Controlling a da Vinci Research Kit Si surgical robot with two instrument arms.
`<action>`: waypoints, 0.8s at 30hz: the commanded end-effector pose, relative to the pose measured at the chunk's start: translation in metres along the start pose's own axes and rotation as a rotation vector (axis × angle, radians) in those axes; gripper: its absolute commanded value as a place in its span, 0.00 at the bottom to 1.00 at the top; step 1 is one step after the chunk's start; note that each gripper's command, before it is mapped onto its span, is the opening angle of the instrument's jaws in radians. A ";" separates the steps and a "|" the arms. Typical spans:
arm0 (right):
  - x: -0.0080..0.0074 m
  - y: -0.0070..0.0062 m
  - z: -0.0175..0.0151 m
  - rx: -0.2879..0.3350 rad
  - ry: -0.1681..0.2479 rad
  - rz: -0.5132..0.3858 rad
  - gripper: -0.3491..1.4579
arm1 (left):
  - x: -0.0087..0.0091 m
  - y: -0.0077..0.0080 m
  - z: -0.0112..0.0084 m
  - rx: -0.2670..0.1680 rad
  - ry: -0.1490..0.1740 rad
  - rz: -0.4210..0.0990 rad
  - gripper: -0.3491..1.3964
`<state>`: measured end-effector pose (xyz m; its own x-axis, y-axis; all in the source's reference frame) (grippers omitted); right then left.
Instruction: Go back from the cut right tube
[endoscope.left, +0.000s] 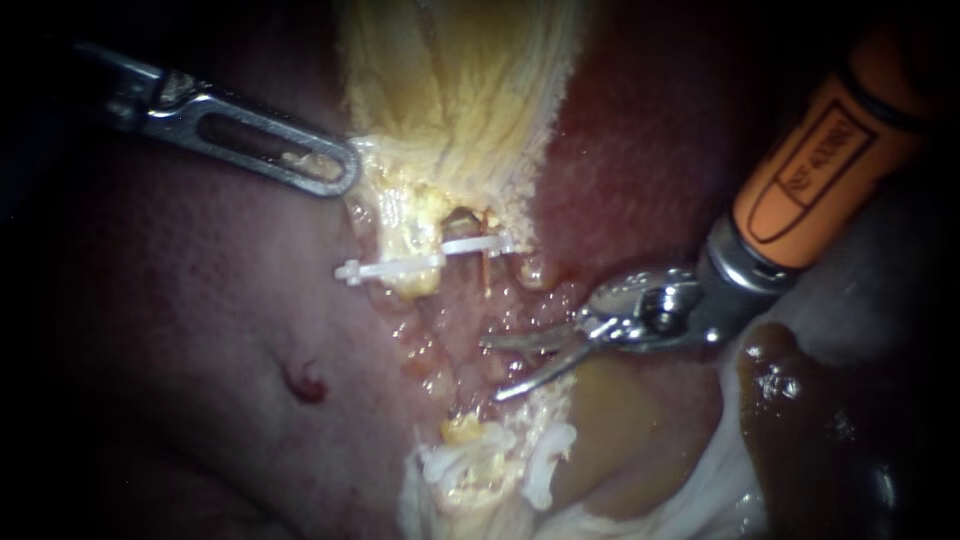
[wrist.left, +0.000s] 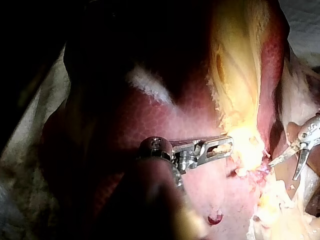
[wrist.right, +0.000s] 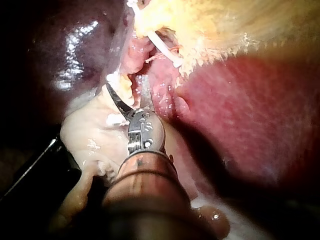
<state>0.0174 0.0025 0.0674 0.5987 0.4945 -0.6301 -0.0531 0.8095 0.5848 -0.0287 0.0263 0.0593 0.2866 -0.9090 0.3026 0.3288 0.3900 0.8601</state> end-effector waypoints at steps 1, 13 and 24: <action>0.0001 -0.0001 -0.0006 -0.022 -0.030 -0.028 0.99 | 0.0000 0.0000 0.0000 0.000 0.000 0.000 0.00; 0.0018 0.0008 -0.0090 -0.181 -0.128 -0.154 0.99 | 0.0001 0.0002 0.0002 -0.001 0.000 0.001 0.00; 0.0020 0.0009 -0.0100 -0.186 -0.134 -0.152 0.99 | 0.0007 0.0002 0.0013 -0.001 0.001 0.004 0.00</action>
<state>0.0106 0.0074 0.0616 0.7112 0.3258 -0.6229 -0.0925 0.9218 0.3765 -0.0298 0.0253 0.0604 0.2885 -0.9073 0.3060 0.3275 0.3938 0.8588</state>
